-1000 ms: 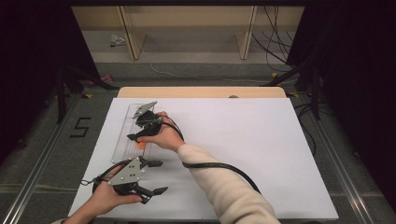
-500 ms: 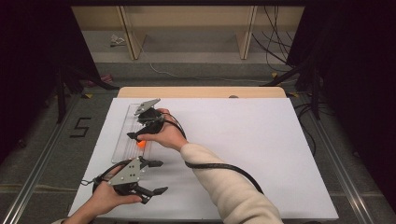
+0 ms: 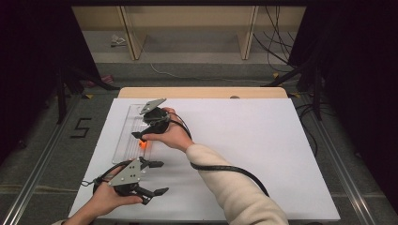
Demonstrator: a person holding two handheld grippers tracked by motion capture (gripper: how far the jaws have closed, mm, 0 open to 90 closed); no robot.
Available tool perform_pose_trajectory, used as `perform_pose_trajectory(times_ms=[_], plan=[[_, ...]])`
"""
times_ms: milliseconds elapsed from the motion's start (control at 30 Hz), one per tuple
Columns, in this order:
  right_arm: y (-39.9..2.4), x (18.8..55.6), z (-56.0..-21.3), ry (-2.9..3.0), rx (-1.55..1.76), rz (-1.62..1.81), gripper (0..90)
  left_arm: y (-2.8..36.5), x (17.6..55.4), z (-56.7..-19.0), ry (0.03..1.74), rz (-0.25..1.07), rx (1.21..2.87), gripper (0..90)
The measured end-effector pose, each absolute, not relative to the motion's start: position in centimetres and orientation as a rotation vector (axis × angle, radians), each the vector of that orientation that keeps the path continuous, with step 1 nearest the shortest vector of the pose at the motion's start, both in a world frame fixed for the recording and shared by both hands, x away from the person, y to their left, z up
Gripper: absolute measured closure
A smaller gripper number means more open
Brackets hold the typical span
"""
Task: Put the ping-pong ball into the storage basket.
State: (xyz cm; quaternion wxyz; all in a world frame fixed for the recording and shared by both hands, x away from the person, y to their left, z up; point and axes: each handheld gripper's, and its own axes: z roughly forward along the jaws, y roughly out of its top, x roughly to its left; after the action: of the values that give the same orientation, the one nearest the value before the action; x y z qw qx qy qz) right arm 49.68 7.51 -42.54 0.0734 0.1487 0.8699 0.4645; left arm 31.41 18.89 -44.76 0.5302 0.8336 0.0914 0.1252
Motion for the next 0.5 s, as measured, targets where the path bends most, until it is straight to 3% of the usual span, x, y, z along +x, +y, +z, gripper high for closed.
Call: perform_pose_trajectory(times_ms=[500], plan=[[5.4,49.4,-42.2,2.594,0.482,1.395,16.3,18.9,31.4,-44.8,0.222,0.299,1.987,20.2]])
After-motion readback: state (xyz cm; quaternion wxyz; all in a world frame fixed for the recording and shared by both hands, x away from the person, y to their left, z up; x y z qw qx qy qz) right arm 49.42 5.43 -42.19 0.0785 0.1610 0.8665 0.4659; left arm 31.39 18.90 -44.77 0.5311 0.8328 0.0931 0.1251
